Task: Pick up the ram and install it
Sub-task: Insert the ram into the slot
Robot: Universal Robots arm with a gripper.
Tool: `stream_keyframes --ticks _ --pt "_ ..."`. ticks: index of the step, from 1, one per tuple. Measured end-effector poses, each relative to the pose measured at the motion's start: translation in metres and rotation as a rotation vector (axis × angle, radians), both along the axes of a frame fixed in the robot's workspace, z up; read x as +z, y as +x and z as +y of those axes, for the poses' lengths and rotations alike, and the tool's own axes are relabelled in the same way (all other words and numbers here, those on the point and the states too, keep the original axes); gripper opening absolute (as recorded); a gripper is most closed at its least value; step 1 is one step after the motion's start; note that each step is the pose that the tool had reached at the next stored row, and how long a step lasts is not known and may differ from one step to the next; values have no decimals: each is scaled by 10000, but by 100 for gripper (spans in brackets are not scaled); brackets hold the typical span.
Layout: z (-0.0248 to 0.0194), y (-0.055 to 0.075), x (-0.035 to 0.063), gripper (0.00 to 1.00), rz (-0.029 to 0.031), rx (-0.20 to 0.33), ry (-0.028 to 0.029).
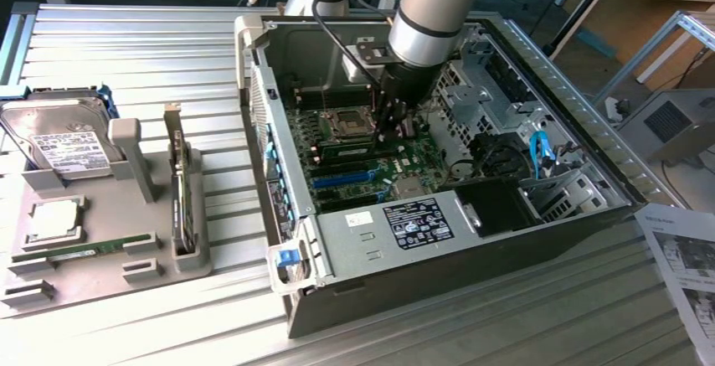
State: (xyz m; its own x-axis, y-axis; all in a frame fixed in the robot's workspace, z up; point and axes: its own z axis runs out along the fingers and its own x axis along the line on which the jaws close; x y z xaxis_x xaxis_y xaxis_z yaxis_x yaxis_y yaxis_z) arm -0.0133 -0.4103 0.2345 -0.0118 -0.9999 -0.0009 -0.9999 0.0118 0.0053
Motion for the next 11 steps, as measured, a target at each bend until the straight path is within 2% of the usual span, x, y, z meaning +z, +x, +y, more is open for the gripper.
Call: stream_keyframes --ticks 11 --pt "0 0 -31 12 0 0 1"
